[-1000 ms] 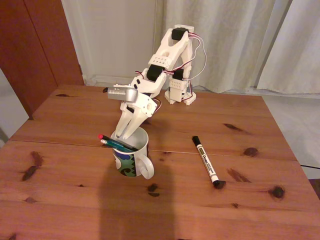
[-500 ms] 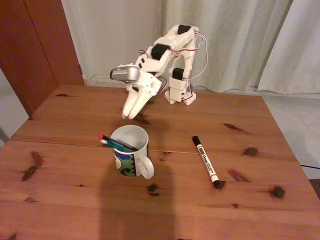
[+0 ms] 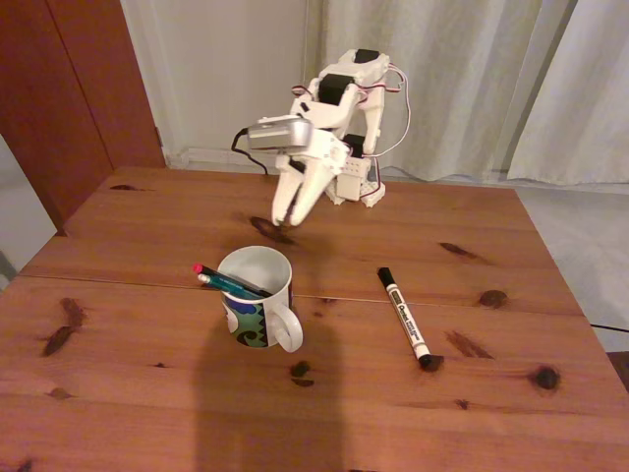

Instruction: Clean up the desk and place the pens and markers into the cup

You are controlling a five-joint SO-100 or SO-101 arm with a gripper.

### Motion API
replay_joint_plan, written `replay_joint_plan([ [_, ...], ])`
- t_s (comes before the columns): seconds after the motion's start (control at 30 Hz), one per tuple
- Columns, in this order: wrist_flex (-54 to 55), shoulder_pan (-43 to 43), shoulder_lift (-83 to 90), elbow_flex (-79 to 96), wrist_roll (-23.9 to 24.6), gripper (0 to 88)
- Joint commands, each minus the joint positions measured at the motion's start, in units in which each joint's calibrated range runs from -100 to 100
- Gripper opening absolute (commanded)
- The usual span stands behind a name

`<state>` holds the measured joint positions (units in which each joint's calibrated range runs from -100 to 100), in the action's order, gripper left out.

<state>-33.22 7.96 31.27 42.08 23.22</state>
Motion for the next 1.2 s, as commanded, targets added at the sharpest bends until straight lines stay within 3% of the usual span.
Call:
replay_joint_plan([
  [0.0, 6.86, -1.0, 2.7, -0.51, -3.42, 15.4],
  [0.2, 11.42, -1.16, 2.78, 7.69, -4.89, 15.4],
  [0.33, 11.42, -0.84, 2.78, 13.46, -14.32, 15.4],
  [0.4, 11.5, -0.84, 2.78, 15.63, -16.68, 15.5],
  [0.73, 11.59, -0.36, 2.78, 19.06, -21.18, 15.5],
  [1.17, 11.59, 2.94, 2.78, 21.13, -21.23, 15.5],
])
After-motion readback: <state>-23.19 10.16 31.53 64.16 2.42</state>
